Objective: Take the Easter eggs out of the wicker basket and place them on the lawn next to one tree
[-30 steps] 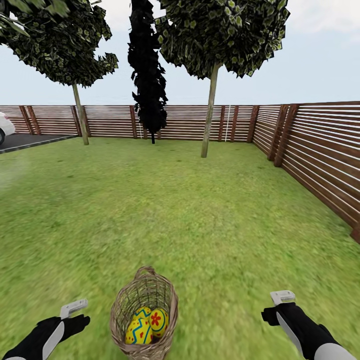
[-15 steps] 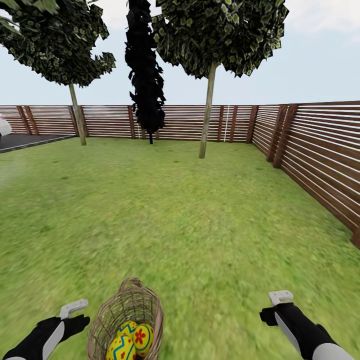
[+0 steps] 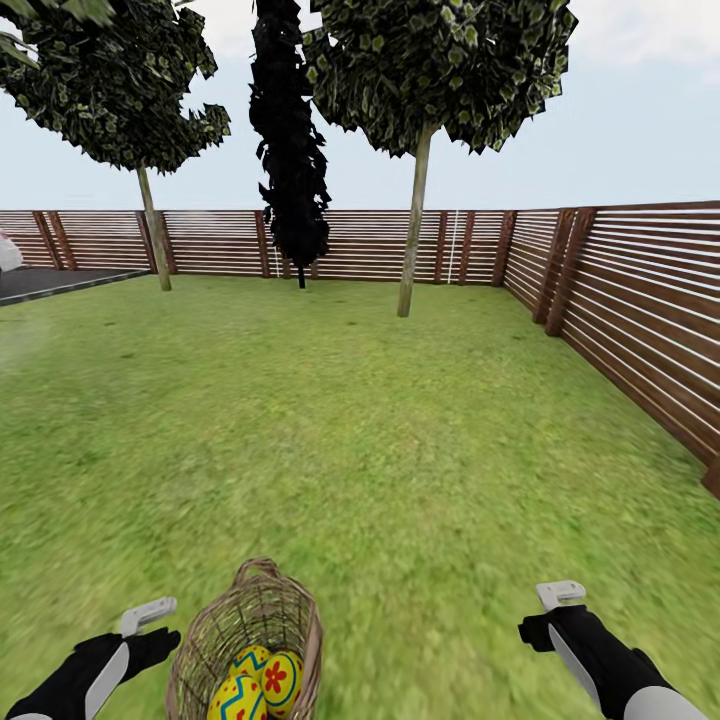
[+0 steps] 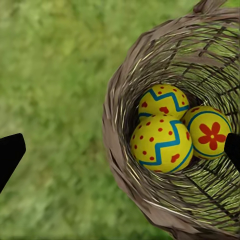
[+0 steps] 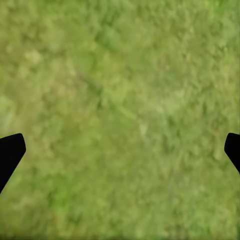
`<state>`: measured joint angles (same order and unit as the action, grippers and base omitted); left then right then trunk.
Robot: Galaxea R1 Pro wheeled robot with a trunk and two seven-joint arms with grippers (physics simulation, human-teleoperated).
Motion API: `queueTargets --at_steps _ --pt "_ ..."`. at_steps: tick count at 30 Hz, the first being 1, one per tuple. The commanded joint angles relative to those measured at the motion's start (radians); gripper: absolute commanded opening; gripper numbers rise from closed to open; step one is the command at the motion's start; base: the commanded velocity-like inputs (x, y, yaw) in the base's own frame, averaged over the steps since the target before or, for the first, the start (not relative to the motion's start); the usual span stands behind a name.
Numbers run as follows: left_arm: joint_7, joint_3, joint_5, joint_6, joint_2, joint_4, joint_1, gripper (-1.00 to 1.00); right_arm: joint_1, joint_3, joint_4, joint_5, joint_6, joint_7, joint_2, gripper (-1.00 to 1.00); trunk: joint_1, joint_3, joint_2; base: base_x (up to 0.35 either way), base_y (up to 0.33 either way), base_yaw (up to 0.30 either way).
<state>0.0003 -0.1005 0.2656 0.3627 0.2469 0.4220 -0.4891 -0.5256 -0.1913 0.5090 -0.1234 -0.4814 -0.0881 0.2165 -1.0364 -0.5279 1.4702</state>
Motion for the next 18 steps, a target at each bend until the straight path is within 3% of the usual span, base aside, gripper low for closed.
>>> queueTargets --at_steps 1,18 --pt "0.000 -0.004 0.007 0.007 -0.001 0.002 0.000 1.00 -0.001 -0.008 0.002 -0.010 -0.005 -0.009 0.001 1.00 -0.004 -0.004 0.008 0.000 0.000 0.000" --pt "0.004 -0.004 0.007 0.014 -0.001 0.001 0.000 1.00 -0.001 -0.015 -0.037 -0.010 0.000 -0.009 -0.009 1.00 -0.069 -0.058 0.127 0.000 0.000 0.000"
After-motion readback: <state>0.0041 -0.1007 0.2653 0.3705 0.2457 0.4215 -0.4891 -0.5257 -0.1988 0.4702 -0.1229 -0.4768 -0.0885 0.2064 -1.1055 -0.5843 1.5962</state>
